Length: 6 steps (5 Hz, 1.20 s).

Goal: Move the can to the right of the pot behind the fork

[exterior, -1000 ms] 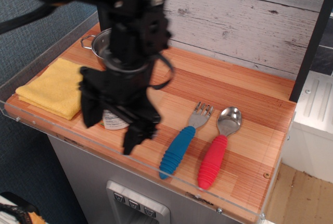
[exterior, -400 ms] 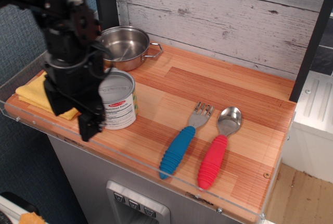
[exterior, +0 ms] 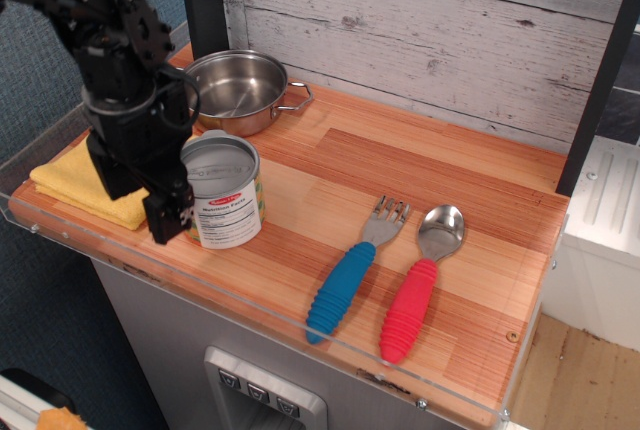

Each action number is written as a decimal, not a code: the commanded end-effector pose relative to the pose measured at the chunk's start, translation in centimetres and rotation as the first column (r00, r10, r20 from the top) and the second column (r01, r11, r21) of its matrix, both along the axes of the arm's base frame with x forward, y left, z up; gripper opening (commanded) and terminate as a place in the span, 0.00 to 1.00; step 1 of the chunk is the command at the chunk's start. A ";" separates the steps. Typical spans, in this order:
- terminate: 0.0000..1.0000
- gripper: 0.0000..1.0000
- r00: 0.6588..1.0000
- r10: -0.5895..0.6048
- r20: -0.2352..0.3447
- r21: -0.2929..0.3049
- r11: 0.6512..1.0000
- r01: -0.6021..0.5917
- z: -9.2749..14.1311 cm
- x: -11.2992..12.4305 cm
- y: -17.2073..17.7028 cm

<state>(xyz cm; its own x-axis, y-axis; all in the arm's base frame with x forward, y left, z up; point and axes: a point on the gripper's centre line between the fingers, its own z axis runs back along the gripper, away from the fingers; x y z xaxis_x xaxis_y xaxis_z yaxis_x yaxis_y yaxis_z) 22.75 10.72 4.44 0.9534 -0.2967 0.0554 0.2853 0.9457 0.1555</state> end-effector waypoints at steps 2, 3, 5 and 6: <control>0.00 1.00 0.986 -0.164 0.041 0.023 0.986 0.163 1.3 4.2 -2.2; 0.00 1.00 0.979 -0.193 0.061 0.018 0.981 0.193 1.5 5.6 -3.0; 0.00 1.00 0.983 -0.167 0.071 0.022 0.986 0.166 1.1 8.0 -3.1; 0.00 1.00 0.976 -0.195 0.098 0.002 0.981 0.195 1.2 9.4 -4.0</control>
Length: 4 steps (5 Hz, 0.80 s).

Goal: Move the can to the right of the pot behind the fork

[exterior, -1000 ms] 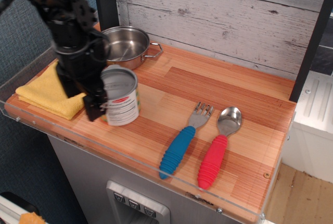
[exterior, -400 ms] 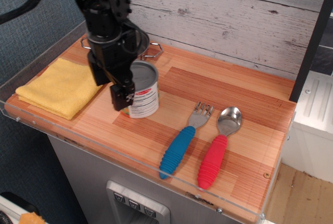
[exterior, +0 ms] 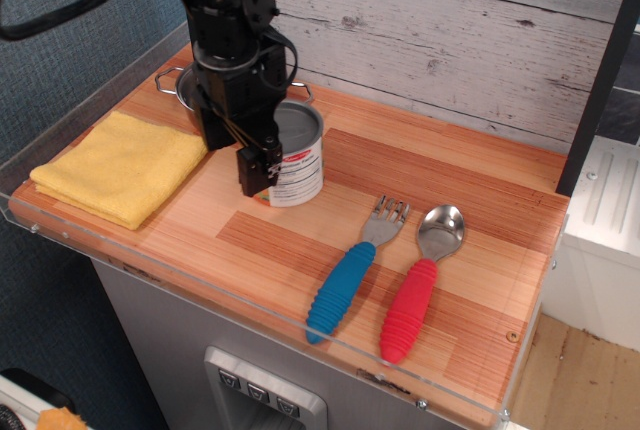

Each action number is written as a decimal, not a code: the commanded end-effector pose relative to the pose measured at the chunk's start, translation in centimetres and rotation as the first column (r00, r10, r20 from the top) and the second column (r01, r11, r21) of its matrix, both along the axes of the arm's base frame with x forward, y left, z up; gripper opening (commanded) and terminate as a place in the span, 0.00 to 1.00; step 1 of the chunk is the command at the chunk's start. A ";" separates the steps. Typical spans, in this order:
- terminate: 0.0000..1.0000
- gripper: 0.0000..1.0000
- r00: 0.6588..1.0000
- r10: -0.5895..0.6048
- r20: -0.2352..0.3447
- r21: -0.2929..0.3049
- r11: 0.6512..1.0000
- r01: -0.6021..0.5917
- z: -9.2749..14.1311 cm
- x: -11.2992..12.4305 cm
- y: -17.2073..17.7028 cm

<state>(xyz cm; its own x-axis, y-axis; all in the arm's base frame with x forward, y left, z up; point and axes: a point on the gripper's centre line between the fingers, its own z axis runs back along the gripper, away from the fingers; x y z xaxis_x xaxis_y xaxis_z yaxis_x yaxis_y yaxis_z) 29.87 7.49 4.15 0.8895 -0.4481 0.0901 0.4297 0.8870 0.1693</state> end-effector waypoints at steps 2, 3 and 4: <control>0.00 1.00 0.994 -0.071 0.078 -0.039 0.996 0.074 1.9 5.0 -2.9; 0.00 1.00 0.993 -0.089 0.079 -0.043 0.995 0.092 1.8 6.2 -4.4; 0.00 1.00 0.990 -0.123 0.066 -0.037 0.991 0.126 1.4 6.9 -5.7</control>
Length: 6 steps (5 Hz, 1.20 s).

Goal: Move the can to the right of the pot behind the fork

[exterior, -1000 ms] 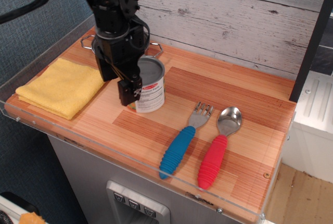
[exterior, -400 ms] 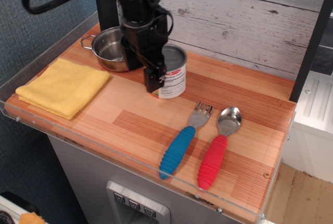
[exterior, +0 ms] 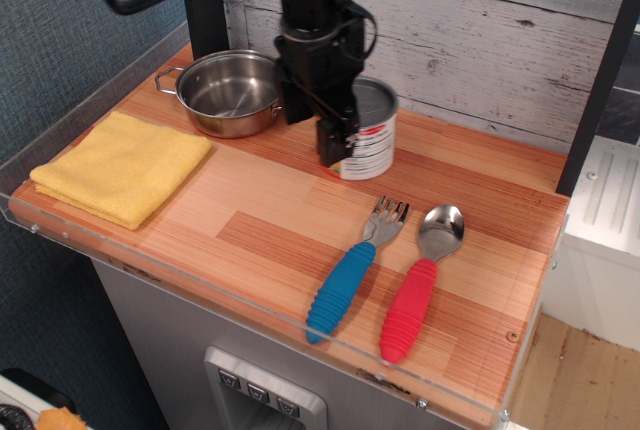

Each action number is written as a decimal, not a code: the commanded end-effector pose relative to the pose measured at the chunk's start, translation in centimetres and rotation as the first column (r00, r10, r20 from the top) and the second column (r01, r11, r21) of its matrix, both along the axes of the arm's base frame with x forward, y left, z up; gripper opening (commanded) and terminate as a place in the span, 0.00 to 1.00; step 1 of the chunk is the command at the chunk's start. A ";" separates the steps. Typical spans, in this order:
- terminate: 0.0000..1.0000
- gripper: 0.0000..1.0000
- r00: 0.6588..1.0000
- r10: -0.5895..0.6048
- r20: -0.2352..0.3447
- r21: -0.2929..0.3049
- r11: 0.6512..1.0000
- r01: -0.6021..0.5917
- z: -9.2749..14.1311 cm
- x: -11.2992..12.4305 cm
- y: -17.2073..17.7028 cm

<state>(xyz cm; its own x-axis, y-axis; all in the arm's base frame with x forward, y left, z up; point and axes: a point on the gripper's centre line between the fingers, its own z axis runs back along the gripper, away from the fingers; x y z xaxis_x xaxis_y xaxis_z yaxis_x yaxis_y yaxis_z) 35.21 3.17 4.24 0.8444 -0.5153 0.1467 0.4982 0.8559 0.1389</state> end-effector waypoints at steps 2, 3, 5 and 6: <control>0.00 1.00 0.995 -0.087 0.046 -0.009 0.996 0.087 1.8 2.1 -3.0; 0.00 1.00 0.995 -0.051 0.091 -0.034 0.998 0.055 2.5 1.9 -3.0; 0.00 1.00 0.985 0.110 0.133 -0.063 0.993 -0.103 6.0 -0.9 -1.2; 0.00 1.00 0.971 0.216 0.100 -0.063 0.976 -0.210 6.7 -2.5 -0.9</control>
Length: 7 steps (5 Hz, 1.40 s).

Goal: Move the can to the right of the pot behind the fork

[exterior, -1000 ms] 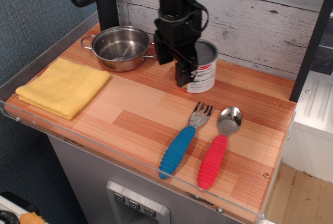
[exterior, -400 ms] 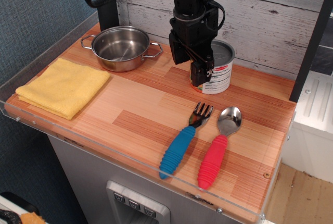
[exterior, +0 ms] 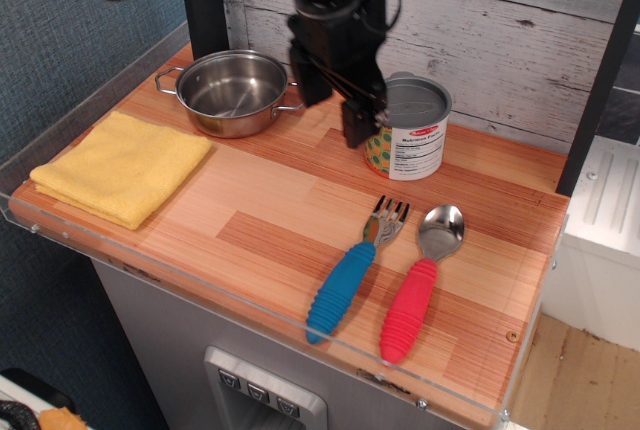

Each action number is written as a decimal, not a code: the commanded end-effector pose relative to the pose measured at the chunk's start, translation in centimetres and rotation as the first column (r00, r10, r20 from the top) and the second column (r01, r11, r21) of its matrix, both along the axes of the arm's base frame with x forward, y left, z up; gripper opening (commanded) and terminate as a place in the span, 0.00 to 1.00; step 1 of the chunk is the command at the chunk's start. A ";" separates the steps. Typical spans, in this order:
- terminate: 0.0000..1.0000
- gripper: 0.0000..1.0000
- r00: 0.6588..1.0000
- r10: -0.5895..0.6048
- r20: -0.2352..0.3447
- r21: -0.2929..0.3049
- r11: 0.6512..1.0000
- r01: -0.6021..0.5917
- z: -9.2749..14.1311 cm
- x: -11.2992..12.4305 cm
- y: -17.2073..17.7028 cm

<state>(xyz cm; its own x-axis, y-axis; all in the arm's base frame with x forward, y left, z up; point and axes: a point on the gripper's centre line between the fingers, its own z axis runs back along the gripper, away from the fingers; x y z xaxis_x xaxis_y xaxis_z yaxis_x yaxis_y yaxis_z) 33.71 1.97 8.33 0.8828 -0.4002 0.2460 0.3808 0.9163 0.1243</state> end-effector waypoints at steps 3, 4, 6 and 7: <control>0.00 1.00 0.862 0.507 0.008 -0.061 0.860 -0.506 3.1 -4.7 4.0; 0.00 1.00 0.792 0.611 0.000 -0.077 0.789 -0.609 3.3 -3.8 6.7; 0.00 1.00 0.602 0.798 0.028 -0.128 0.600 -0.789 5.1 -2.5 11.6; 0.00 1.00 0.520 0.854 0.000 -0.065 0.519 -0.852 4.2 -2.8 12.9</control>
